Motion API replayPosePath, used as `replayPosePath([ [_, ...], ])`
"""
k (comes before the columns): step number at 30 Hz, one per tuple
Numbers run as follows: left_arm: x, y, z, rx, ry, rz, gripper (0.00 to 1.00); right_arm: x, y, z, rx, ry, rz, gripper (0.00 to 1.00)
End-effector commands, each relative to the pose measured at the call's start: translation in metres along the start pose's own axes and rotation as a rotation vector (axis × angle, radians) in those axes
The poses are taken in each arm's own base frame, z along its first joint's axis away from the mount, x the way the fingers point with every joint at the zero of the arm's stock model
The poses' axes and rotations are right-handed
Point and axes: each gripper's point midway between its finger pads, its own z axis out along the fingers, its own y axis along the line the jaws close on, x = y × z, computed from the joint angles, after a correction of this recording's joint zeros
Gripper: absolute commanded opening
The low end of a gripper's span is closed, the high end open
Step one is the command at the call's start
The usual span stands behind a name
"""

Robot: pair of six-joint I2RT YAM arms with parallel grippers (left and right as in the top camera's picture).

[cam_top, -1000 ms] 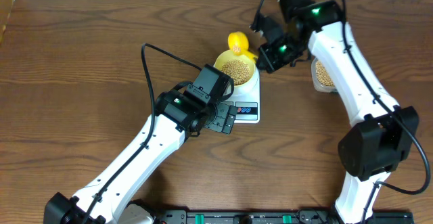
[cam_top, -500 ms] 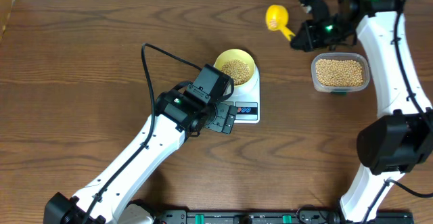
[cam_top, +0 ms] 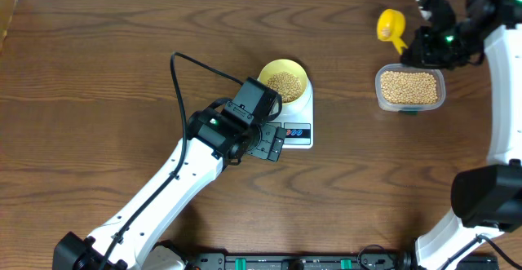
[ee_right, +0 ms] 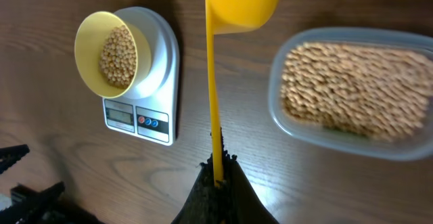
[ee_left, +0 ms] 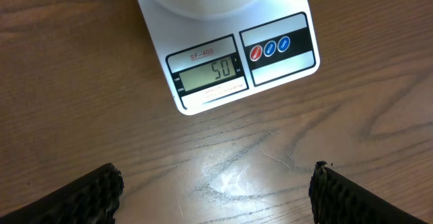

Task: Scoop item into bowl and weigh 50g on scale
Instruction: 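Lift the yellow scoop and move it right toward the soybean tub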

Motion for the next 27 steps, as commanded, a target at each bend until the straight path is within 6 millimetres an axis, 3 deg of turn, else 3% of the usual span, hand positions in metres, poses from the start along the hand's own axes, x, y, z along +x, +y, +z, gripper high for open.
replayPosePath([
  [1,-0.002,0.003,-0.005,-0.013,-0.017,0.02,0.91,-0.001,0.0,-0.017,-0.009,-0.039,0.019,0.01],
  [11,-0.002,0.003,-0.005,-0.013,-0.017,0.02,0.91,0.003,-0.003,-0.026,-0.086,-0.046,0.05,0.02],
  [22,-0.002,0.003,-0.005,-0.013,-0.017,0.02,0.91,0.008,-0.042,-0.053,-0.157,-0.111,0.168,0.01],
  [27,-0.002,0.003,-0.005,-0.013,-0.017,0.02,0.91,0.017,-0.049,-0.063,-0.194,-0.117,0.195,0.02],
])
